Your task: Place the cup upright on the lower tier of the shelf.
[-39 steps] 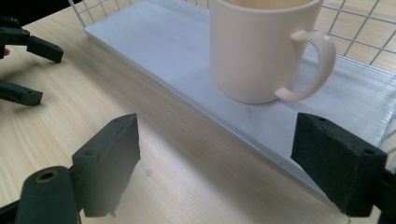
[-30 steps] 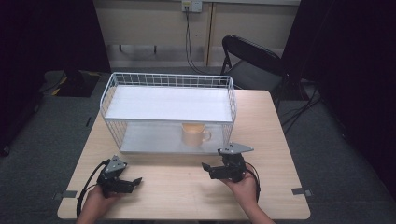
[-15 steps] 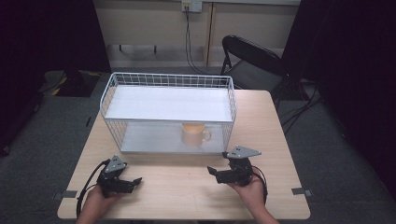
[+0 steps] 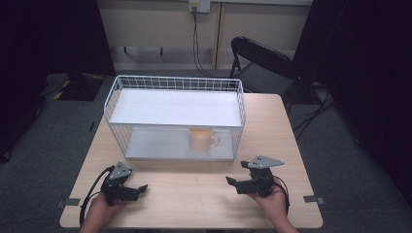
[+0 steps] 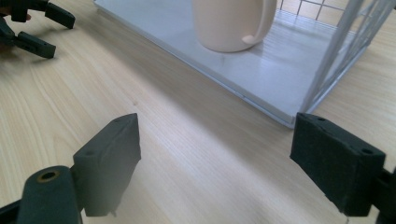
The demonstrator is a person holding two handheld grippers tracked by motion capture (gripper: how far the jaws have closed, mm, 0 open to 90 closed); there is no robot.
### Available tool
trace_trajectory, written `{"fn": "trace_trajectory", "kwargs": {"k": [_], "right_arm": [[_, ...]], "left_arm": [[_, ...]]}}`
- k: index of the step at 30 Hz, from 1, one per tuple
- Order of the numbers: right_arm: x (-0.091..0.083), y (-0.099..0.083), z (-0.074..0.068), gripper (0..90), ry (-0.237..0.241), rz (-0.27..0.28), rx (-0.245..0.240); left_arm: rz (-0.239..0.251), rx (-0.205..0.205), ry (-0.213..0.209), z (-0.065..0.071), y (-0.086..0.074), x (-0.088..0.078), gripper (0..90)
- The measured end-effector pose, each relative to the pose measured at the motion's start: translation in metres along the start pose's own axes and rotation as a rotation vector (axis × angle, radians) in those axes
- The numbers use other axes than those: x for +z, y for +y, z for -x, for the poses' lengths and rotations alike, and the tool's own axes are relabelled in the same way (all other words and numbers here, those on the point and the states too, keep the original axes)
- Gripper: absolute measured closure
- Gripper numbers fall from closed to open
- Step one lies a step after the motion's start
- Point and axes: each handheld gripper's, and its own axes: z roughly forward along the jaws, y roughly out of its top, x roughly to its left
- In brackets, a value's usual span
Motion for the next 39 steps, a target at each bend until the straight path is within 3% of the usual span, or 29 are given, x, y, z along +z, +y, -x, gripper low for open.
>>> {"fn": "trace_trajectory", "kwargs": {"k": [22, 39], "right_arm": [[-0.020, -0.033, 0.025, 15.6, 0.017, -0.038, -0.028], [-0.021, -0.055, 0.042, 15.6, -0.003, -0.098, -0.033]], "left_arm": [[0.002, 0.000, 0.002, 0.000, 0.000, 0.000, 12.3], [0.001, 0.000, 0.001, 0.000, 0.000, 0.000, 12.3]]}}
